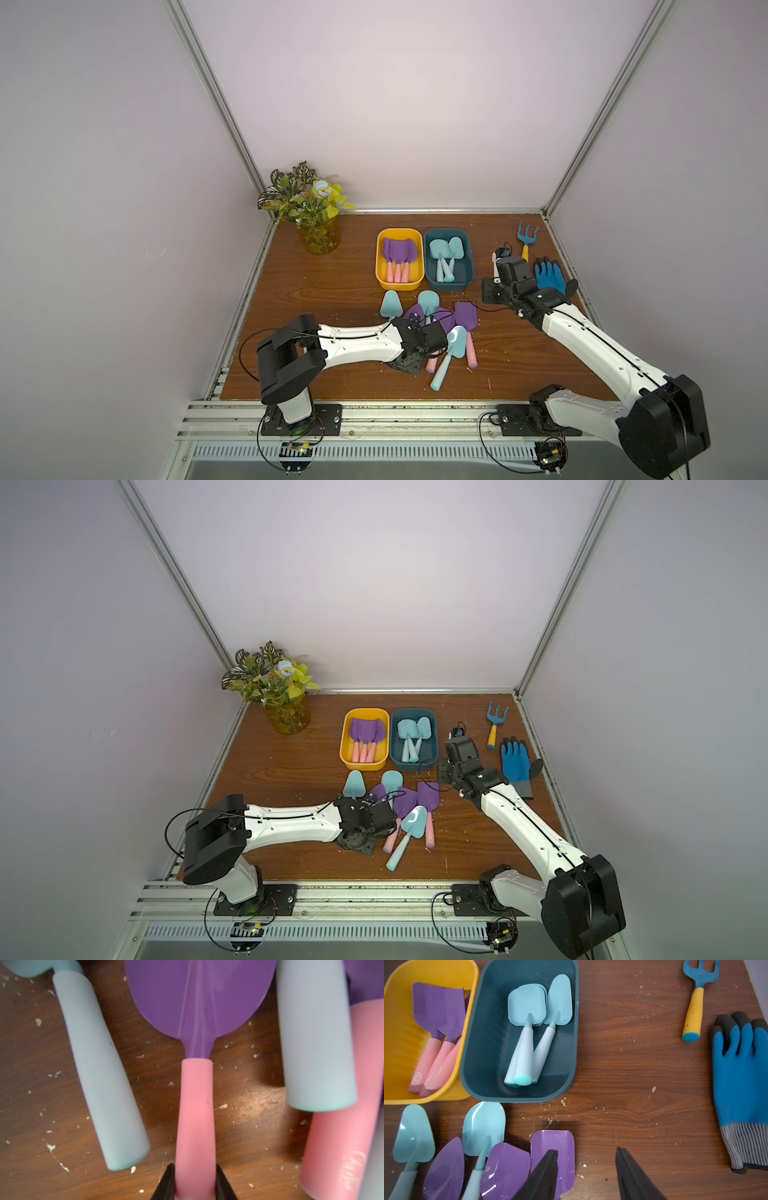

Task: Sort the small shovels by color and place them into the storage box
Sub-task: Pick up the shovel from the center of the board, then place the shovel in the storage box.

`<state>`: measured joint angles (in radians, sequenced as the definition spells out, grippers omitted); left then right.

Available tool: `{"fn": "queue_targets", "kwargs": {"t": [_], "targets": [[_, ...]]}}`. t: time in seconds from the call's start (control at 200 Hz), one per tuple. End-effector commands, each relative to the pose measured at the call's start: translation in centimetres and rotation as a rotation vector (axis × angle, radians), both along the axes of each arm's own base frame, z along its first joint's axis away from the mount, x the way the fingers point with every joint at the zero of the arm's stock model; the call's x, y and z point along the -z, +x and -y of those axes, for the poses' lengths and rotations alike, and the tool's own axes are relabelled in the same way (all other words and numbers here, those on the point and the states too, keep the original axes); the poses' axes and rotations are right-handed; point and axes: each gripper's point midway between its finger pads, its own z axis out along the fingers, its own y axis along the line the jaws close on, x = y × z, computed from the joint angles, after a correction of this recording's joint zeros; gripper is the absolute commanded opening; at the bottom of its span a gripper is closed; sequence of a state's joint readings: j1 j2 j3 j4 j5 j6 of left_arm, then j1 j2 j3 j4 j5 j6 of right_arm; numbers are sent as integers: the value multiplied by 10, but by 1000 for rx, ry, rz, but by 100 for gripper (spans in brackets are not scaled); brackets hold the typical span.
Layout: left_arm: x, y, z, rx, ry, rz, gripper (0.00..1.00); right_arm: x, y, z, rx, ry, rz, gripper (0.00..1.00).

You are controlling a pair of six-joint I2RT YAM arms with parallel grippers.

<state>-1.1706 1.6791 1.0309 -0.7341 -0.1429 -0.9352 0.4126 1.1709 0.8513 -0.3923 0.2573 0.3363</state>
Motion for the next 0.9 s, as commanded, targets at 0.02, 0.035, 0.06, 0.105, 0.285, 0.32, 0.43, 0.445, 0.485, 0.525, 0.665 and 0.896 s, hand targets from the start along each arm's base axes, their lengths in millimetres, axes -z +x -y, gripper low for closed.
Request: {"fn": "queue_targets", "kwargs": {"t": [0.02,0.035,0.06,0.105,0.285,0.32,0.43,0.445,0.485,0.525,0.665,0.896], "targets": [[-19,11,-1,-28,-22,55,17,-9,0,1,1,16,37,51],[-20,12,-1,-29,-24,58,17,-9,0,1,1,17,36,51],[-22,12,0,-29,-29,62,17,-8,0,1,0,16,35,51],[-25,13,0,-31,-35,67,16,-9,0,1,1,18,36,51],[-37,18,0,-32,-46,93,15,-10,-1,1,-1,23,36,51],[-40,20,-1,-33,-39,100,15,-11,-1,1,1,21,38,51],[-57,34,-9,-33,-41,119,14,-14,-1,0,-2,26,43,51],[-60,38,-11,-36,-40,127,14,-15,-1,1,0,25,44,51],[-72,48,-16,-40,-39,159,14,-15,-1,1,0,23,44,51],[-83,59,-20,-45,-36,204,14,-16,-1,1,1,22,46,51],[-120,102,-32,-53,-49,277,13,-18,0,2,0,16,45,51],[-145,169,-51,-96,-10,347,13,-20,-2,4,4,6,42,51]]}}
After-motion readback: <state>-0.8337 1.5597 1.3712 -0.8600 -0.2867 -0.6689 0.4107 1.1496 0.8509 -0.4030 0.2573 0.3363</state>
